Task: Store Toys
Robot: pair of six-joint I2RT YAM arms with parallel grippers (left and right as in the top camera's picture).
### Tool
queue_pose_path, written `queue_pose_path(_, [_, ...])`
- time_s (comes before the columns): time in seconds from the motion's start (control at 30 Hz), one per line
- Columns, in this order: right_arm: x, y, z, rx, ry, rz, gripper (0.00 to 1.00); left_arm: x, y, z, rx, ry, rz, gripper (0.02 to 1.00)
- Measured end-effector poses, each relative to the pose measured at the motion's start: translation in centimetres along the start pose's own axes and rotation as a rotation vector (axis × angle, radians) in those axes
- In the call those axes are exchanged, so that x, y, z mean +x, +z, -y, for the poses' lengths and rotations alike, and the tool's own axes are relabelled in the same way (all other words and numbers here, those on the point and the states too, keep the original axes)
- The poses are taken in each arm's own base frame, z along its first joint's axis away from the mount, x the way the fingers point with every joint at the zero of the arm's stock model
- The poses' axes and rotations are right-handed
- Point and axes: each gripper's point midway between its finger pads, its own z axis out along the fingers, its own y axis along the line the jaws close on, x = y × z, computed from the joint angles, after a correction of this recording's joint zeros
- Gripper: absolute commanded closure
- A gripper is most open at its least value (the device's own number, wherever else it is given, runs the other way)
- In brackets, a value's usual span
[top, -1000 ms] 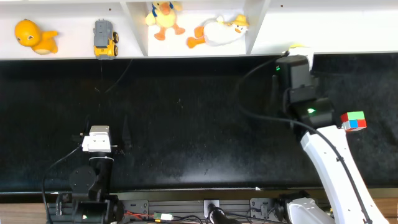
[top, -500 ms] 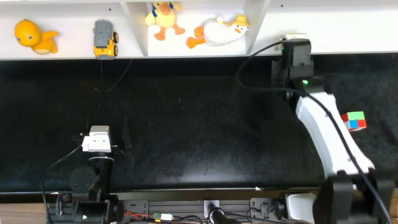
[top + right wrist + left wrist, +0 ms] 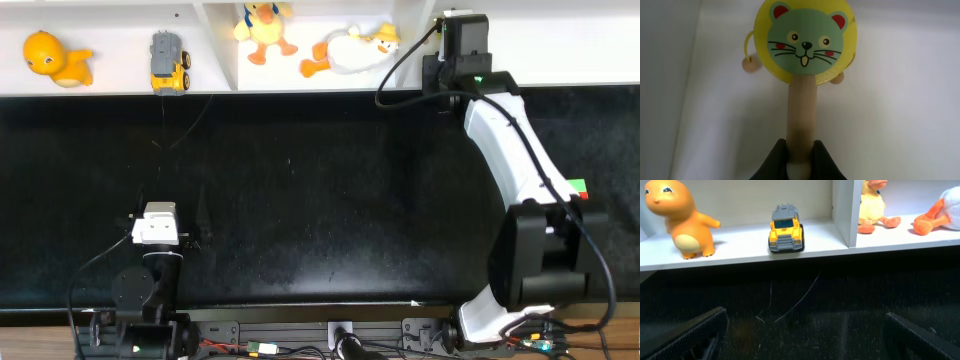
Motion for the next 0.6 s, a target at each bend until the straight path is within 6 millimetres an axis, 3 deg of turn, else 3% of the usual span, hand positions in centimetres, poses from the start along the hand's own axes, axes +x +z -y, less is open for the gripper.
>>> queue_pose_path(0.17, [0.6,0.6,0.1,0.002,0.001,-0.020,0.860,0.0,0.0,0.0,0.000,0.000,0.000,0.020])
queue_pose_path(0.27, [0.6,0.6,0.5,0.005,0.016,-0.024,0.700,0.0,0.0,0.0,0.000,0.000,0.000,0.020])
queue_pose_path(0.5, [0.7,0.7,1.7,0.017,0.064,-0.029,0.595,0.0,0.0,0.0,0.000,0.000,0.000,0.020])
queue_pose_path(0.6, [0.8,0.7,1.7,0.018,0.073,-0.032,0.470,0.0,0.0,0.0,0.000,0.000,0.000,0.020])
